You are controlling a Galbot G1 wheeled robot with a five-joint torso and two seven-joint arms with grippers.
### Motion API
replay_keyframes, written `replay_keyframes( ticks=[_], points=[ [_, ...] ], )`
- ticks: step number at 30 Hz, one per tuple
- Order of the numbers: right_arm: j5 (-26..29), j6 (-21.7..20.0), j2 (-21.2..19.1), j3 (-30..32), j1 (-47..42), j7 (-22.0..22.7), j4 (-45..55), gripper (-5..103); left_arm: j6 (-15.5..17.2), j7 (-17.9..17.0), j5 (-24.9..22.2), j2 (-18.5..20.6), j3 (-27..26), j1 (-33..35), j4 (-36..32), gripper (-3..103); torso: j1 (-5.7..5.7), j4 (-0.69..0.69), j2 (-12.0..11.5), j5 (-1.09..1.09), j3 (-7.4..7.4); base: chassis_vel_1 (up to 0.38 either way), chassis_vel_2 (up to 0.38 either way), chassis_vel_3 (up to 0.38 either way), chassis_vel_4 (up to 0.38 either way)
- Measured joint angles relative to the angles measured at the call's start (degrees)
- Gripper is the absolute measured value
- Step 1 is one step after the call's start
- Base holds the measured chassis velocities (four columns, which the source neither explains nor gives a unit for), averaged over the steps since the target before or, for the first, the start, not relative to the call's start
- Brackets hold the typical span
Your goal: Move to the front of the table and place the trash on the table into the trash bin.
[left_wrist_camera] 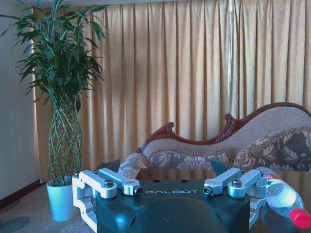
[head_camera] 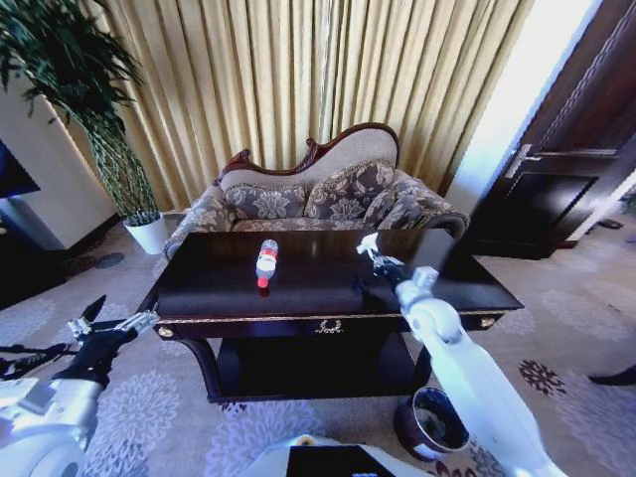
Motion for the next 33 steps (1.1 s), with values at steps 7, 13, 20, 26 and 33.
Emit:
replay_keyframes(
  ticks=[7,13,20,26,33],
  points=[
    [-1.22,1.88,0.86,6.41,-8.61,-0.04,6.86,0,-0.03,-0.37,-1.84,1.40,-0.47,-0.80,0.00,100,0.00,0.03,0.00,0.00,0.00,0.000,0.000,0.000,0.000],
    [-2.69,3.51,2.76,10.11,-15.93,-0.22,11.12,0,-0.29,-0.48,-2.34,2.04,-0.58,-1.56,0.00,100,0.00,0.03,0.01,0.00,0.00,0.000,0.000,0.000,0.000],
    [-2.33,5.10,4.71,16.18,-26.24,-0.58,18.08,0,-0.94,-0.18,-2.50,2.18,-0.20,-1.50,0.00,100,-0.01,0.02,0.01,-0.01,0.00,0.000,0.000,0.000,0.000],
    [-1.93,9.58,6.56,19.93,-32.77,-0.67,21.56,0,-1.11,-0.07,-3.27,2.80,-0.31,-1.47,0.00,100,-0.01,0.02,0.01,-0.01,0.00,0.000,0.000,0.000,0.000],
    [-1.48,10.50,6.43,20.61,-35.32,-1.63,23.86,0,-0.37,0.05,-3.26,2.94,-0.20,-1.80,0.00,100,0.00,0.02,0.00,-0.02,0.00,0.000,0.000,0.000,0.000]
  ],
)
